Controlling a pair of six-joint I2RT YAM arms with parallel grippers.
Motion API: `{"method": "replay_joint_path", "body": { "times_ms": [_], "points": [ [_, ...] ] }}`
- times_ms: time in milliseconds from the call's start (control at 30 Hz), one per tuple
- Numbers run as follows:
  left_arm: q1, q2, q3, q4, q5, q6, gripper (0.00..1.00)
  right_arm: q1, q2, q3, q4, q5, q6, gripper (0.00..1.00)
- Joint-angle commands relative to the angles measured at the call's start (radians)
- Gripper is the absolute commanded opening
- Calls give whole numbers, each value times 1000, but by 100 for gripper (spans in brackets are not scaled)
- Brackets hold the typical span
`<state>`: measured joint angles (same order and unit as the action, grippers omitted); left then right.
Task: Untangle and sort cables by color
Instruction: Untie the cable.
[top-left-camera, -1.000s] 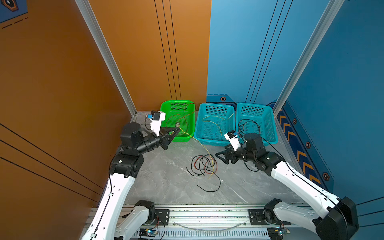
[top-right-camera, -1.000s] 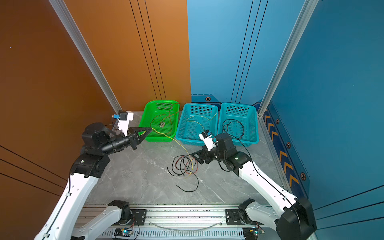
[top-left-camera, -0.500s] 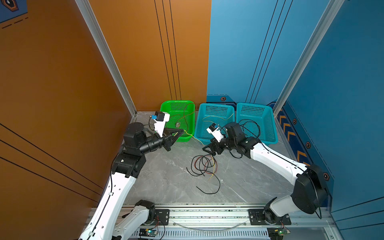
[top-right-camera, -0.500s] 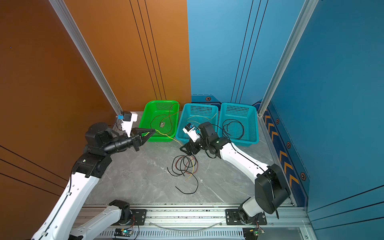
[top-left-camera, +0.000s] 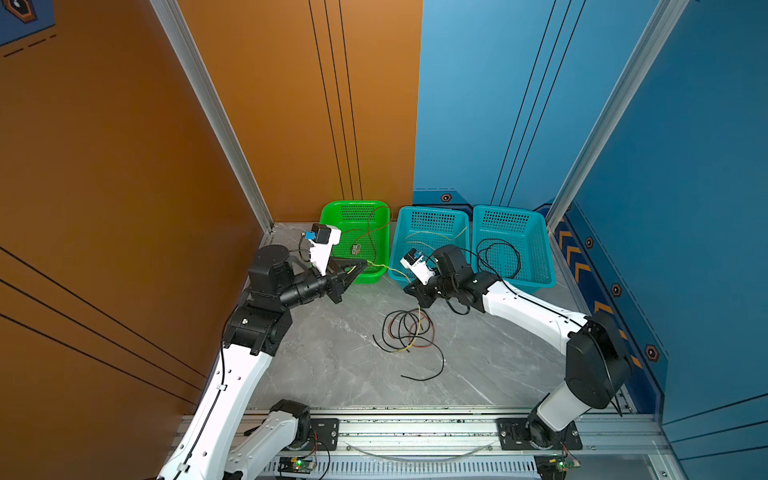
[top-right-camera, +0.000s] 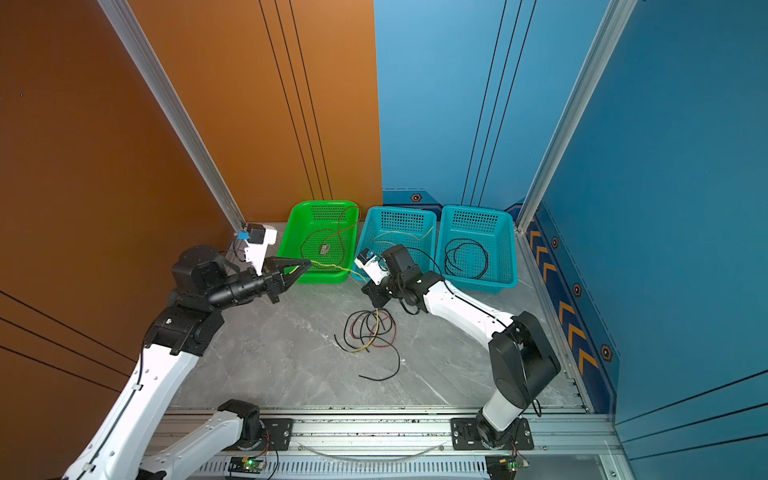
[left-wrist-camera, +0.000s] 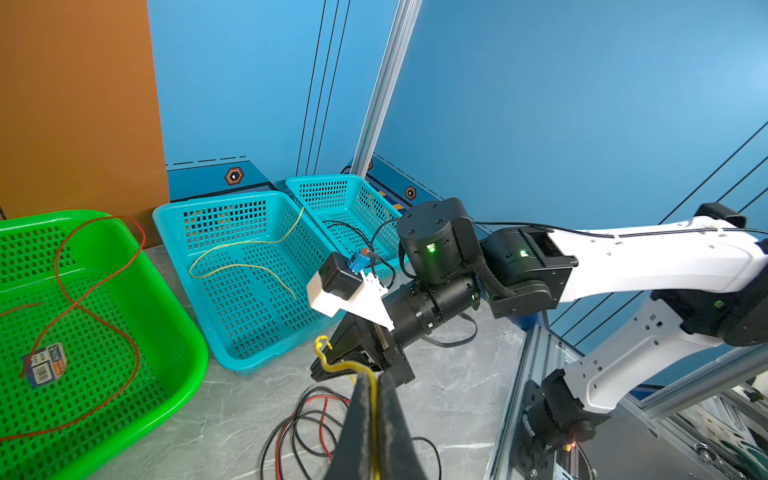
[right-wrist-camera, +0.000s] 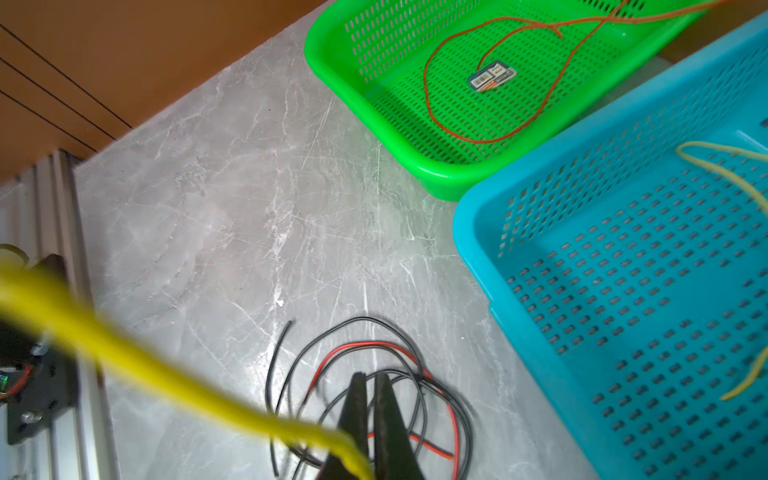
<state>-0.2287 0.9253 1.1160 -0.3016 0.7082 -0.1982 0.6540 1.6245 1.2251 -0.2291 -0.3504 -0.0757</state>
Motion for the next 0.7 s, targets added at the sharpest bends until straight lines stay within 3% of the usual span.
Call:
{"method": "replay_joint_path", "body": {
  "times_ms": [0, 67, 167, 300, 433, 667],
  "points": [
    [-4, -4, -11, -11, -25, 23, 0, -3, -53, 1, -28, 101, -1, 0],
    [-8, -3, -29, -10, -37, 25, 2, -3, -63, 11, -59, 159, -3, 0],
    [-27, 3, -68, 5, -38, 27, 39, -4, -84, 21, -93, 239, -3, 0],
    [-98, 12, -152, 32, -64, 43, 64, -7, -91, 37, -141, 313, 3, 0],
    [-179, 30, -231, 103, -106, 20, 76, -15, -88, 46, -177, 387, 28, 0],
    [-349, 149, -327, 245, -244, 53, 78, -36, -102, 56, -218, 454, 91, 0]
  ]
}}
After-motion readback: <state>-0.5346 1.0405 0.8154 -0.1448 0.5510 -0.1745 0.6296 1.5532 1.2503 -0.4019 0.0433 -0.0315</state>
